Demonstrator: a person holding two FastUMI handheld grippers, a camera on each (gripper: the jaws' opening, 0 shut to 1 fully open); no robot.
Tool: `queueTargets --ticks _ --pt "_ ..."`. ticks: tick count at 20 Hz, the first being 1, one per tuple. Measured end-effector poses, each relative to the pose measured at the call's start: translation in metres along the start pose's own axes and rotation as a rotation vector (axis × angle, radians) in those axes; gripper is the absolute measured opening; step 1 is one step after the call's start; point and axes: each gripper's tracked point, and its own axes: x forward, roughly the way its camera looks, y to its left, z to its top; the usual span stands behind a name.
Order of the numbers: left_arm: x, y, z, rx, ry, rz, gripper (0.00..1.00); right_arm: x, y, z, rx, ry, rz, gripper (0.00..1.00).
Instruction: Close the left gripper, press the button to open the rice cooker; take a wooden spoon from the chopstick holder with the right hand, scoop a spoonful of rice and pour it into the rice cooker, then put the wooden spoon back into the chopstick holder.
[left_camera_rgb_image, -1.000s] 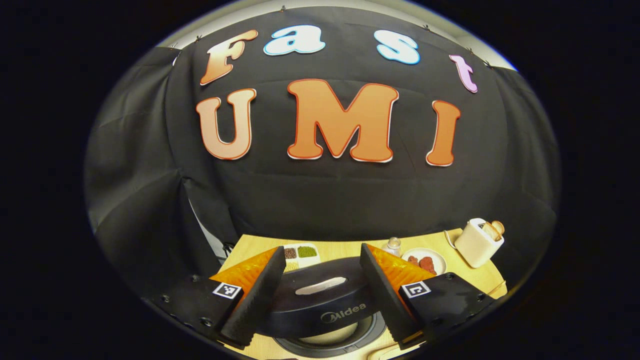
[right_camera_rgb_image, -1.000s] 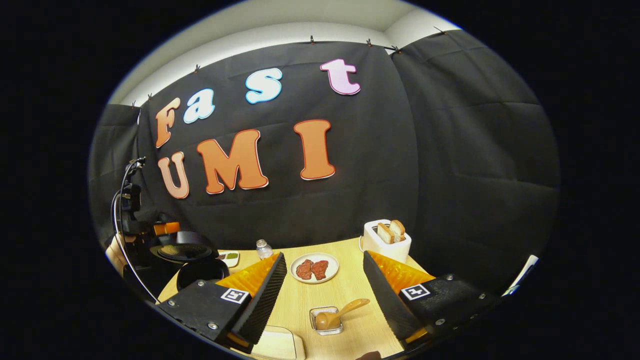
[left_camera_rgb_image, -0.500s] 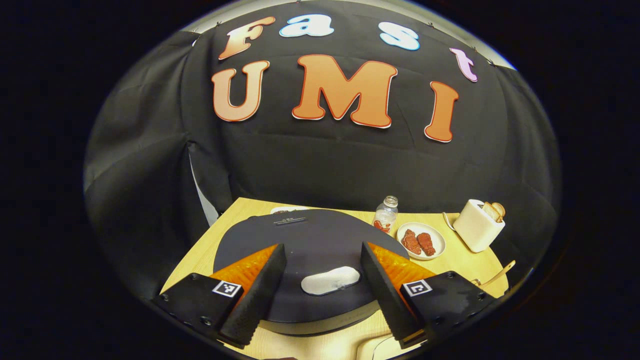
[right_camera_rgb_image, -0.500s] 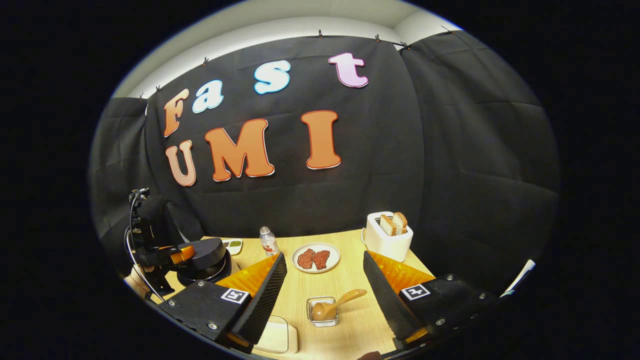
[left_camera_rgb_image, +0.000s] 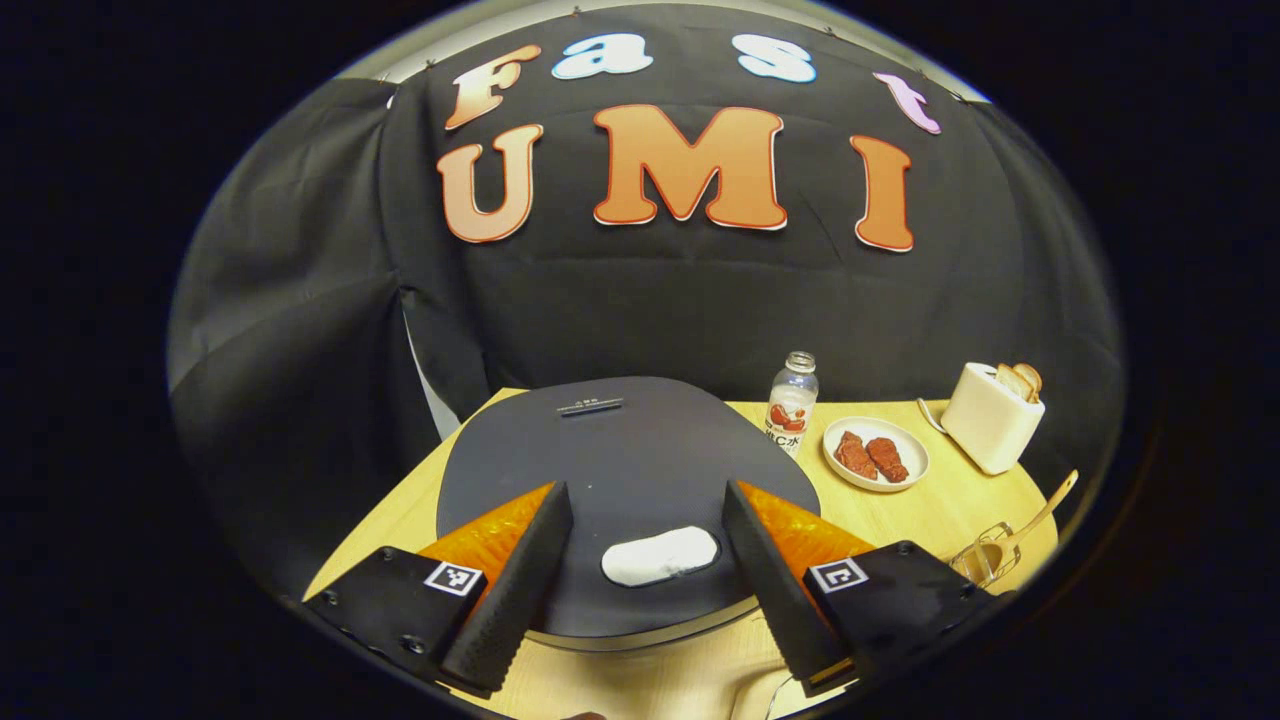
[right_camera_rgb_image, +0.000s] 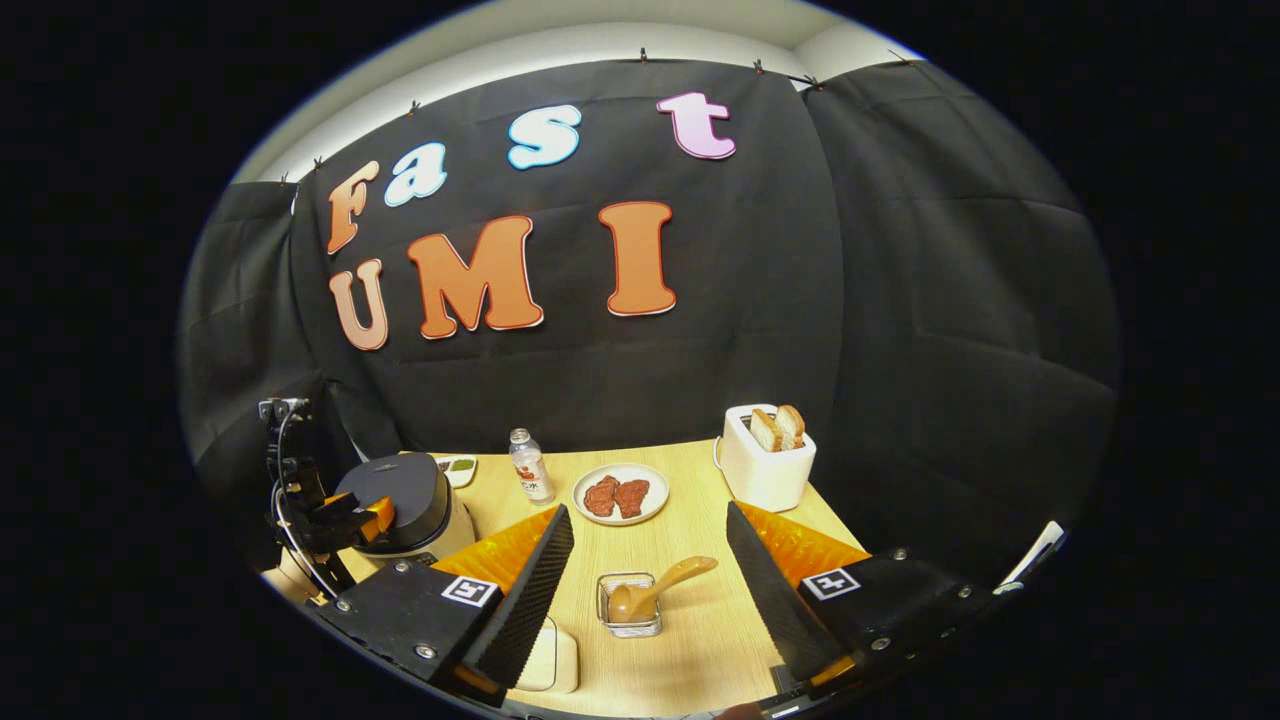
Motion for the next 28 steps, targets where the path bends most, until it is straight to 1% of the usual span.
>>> queueTargets --ticks 1,2,3,4,5,6,7,8,9,10,11,12,13,14,15,16,17,18,19,20,21,22,23,24,25,26,28 --pt "0.002 0.000 0.003 0.032 -0.023 -0.001 1.00 -0.001 -0.001 -0.002 0.004 0.002 0.001 0.95" --pt "0.002 0.001 0.003 0.047 -0.020 -0.004 1.00 -0.002 -0.003 -0.003 0.006 0.005 -0.001 0.95" --pt "0.002 -0.001 0.007 0.049 -0.034 -0.025 1.00 -0.003 -0.007 -0.004 0.004 0.002 -0.006 0.95" --pt "0.000 0.000 0.002 0.046 0.015 -0.032 1.00 -0.003 -0.009 -0.002 -0.002 -0.002 -0.011 0.95" --pt "-0.007 0.006 0.003 0.034 0.053 -0.022 1.00 -0.004 -0.011 -0.001 -0.008 -0.005 -0.015 0.95" --pt "-0.014 0.021 0.005 0.030 0.088 0.023 0.97 -0.005 -0.012 0.002 -0.011 -0.010 -0.016 0.95" --pt "-0.024 0.034 0.020 0.032 0.063 0.045 0.97 -0.008 -0.011 0.006 -0.011 -0.019 -0.011 0.95" --pt "-0.033 0.040 0.041 0.027 0.026 0.041 1.00 -0.009 -0.009 0.012 -0.010 -0.034 -0.006 0.95" --pt "-0.048 0.045 0.059 0.023 0.002 0.026 0.96 -0.011 -0.009 0.019 -0.011 -0.046 -0.003 0.95" --pt "-0.062 0.050 0.075 0.017 -0.009 0.014 0.96 -0.011 -0.010 0.025 -0.015 -0.058 -0.003 0.95" --pt "-0.078 0.059 0.092 0.010 -0.022 0.011 0.97 -0.011 -0.011 0.030 -0.021 -0.069 -0.010 0.95" --pt "-0.095 0.067 0.110 -0.001 -0.041 0.013 0.99 -0.012 -0.012 0.037 -0.025 -0.082 -0.014 1.00" --pt "-0.113 0.074 0.132 -0.013 -0.070 0.010 1.00 -0.013 -0.012 0.045 -0.030 -0.100 -0.012 0.95" --pt "-0.131 0.079 0.156 -0.024 -0.116 0.004 0.98 -0.014 -0.011 0.053 -0.034 -0.115 -0.009 0.95" --pt "-0.151 0.084 0.179 -0.025 -0.158 0.006 0.96 -0.015 -0.012 0.060 -0.038 -0.123 -0.009 1.00" --pt "-0.169 0.092 0.197 -0.018 -0.193 0.015 1.00 -0.016 -0.015 0.067 -0.041 -0.135 -0.012 0.95" --pt "-0.186 0.100 0.210 -0.009 -0.215 0.027 0.96 -0.018 -0.016 0.077 -0.043 -0.151 -0.013 1.00" --pt "-0.203 0.106 0.223 -0.001 -0.239 0.034 1.00 -0.020 -0.017 0.087 -0.041 -0.167 -0.018 1.00" --pt "-0.219 0.112 0.235 0.007 -0.261 0.038 1.00 -0.024 -0.018 0.095 -0.038 -0.185 -0.020 0.95" --pt "-0.232 0.117 0.245 0.003 -0.284 0.045 0.96 -0.027 -0.020 0.103 -0.035 -0.202 -0.025 0.95" --pt "-0.246 0.121 0.253 -0.010 -0.312 0.052 1.00 -0.030 -0.022 0.110 -0.033 -0.214 -0.032 0.95" --pt "-0.256 0.125 0.261 -0.033 -0.342 0.057 0.96 -0.033 -0.024 0.114 -0.034 -0.224 -0.038 1.00" --pt "-0.266 0.124 0.266 -0.050 -0.366 0.051 0.96 -0.037 -0.025 0.117 -0.037 -0.235 -0.043 0.95" --pt "-0.273 0.124 0.270 -0.059 -0.386 0.050 1.00 -0.039 -0.027 0.122 -0.042 -0.247 -0.050 1.00" --pt "-0.280 0.127 0.274 -0.060 -0.406 0.051 1.00 -0.041 -0.028 0.124 -0.048 -0.255 -0.057 1.00" --pt "-0.284 0.128 0.277 -0.058 -0.417 0.055 0.96 -0.042 -0.029 0.124 -0.053 -0.257 -0.060 0.95" --pt "-0.292 0.125 0.281 -0.063 -0.436 0.052 0.96 -0.046 -0.029 0.122 -0.058 -0.259 -0.063 0.95"
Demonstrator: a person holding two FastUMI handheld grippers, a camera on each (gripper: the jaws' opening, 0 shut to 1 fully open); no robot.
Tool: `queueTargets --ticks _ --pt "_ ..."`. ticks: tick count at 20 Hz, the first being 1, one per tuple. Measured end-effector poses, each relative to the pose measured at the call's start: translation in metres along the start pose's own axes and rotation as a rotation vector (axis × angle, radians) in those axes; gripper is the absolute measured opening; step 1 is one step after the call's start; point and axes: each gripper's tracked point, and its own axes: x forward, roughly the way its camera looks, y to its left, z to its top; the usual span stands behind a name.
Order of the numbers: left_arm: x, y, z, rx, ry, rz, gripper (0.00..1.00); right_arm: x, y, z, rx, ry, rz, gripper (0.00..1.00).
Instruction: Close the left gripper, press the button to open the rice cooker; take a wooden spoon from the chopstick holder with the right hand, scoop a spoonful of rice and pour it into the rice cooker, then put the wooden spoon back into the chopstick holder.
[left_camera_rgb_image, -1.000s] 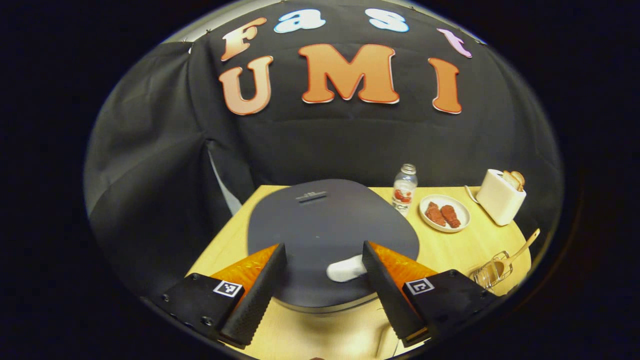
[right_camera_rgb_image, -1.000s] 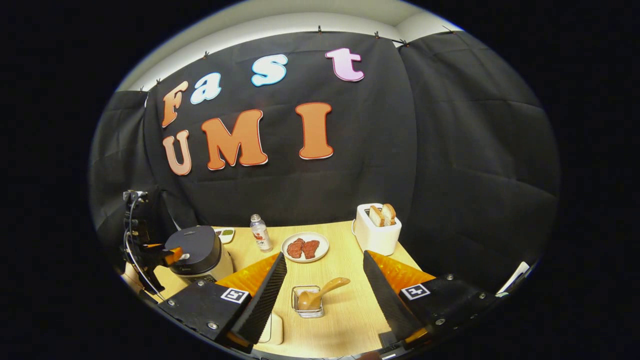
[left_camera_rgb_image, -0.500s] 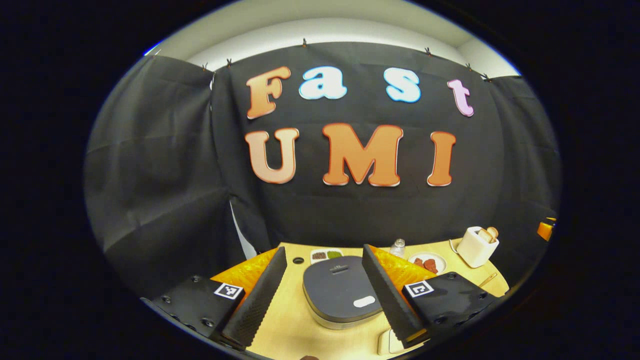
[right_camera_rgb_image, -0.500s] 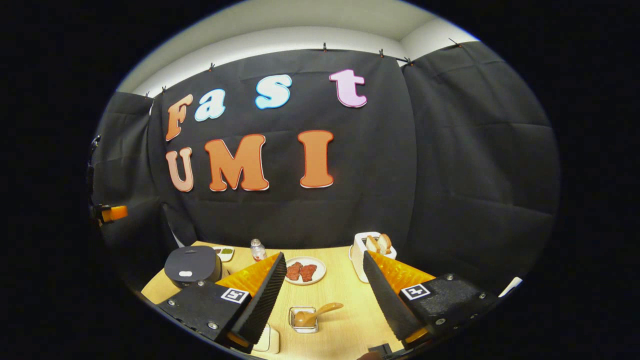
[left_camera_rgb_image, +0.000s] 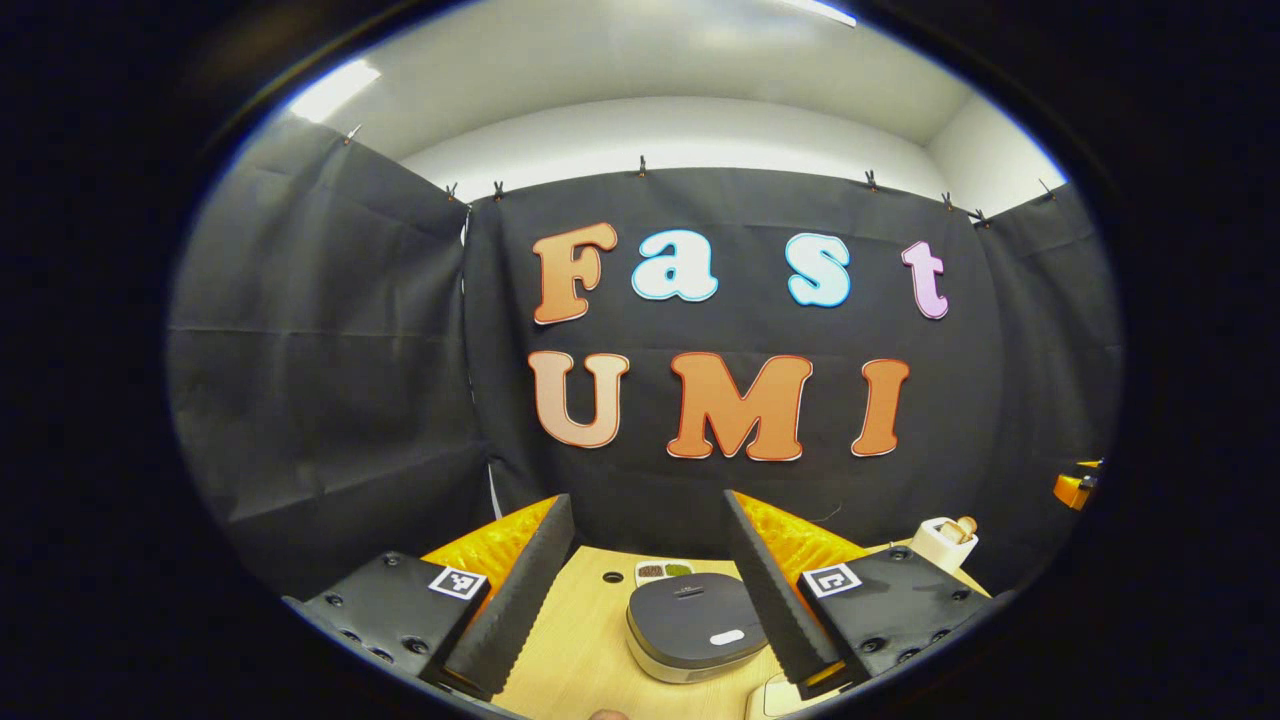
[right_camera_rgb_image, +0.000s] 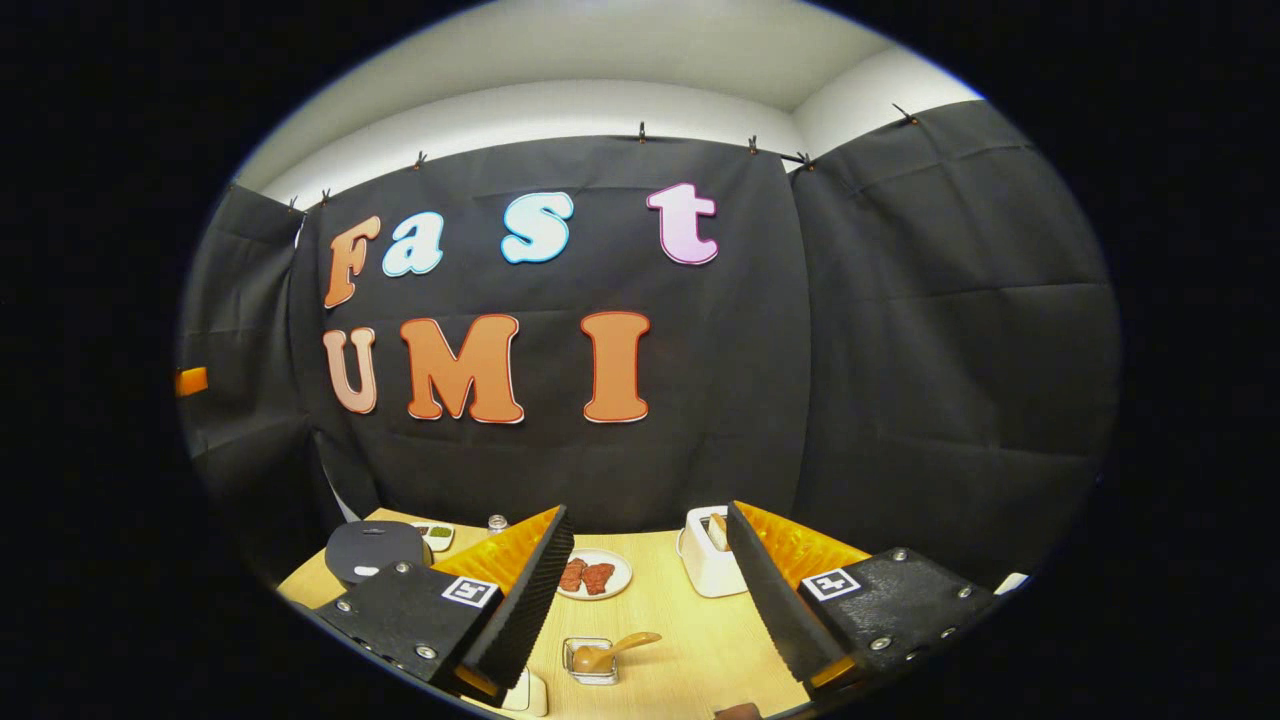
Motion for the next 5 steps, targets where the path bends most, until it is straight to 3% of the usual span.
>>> queueTargets --ticks 1,4,5 --pt "-0.0020 -0.0044 0.0036 -0.010 -0.010 -0.012 0.96 -0.0006 -0.0013 -0.0010 -0.006 0.002 -0.003 1.00" --pt "-0.0060 -0.0101 0.0091 -0.020 -0.022 -0.031 0.96 -0.0030 -0.0003 -0.0015 -0.010 0.003 -0.001 1.00" --pt "-0.0055 -0.0105 0.0084 -0.014 -0.022 -0.031 0.96 -0.0037 0.0001 -0.0004 -0.004 0.002 0.003 0.95"
